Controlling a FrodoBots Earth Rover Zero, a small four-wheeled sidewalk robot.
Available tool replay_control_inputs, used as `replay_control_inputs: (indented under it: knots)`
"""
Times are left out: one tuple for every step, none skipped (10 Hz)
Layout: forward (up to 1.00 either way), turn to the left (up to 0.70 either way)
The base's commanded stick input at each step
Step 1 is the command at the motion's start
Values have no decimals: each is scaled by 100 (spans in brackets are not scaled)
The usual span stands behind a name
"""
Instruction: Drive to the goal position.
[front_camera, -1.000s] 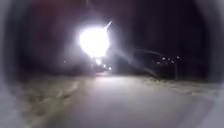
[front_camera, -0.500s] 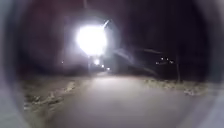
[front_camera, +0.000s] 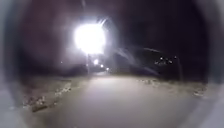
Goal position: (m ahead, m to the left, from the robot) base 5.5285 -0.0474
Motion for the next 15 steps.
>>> replay_control_inputs:
  knots:
    - [100, 0]
    - [100, 0]
    - [100, 0]
    - [100, 0]
    - [100, 0]
    - [100, 0]
    - [100, 0]
    - [100, 0]
    - [100, 0]
    - [100, 0]
    - [100, 0]
    - [100, 0]
    - [100, 0]
    - [100, 0]
    - [100, 0]
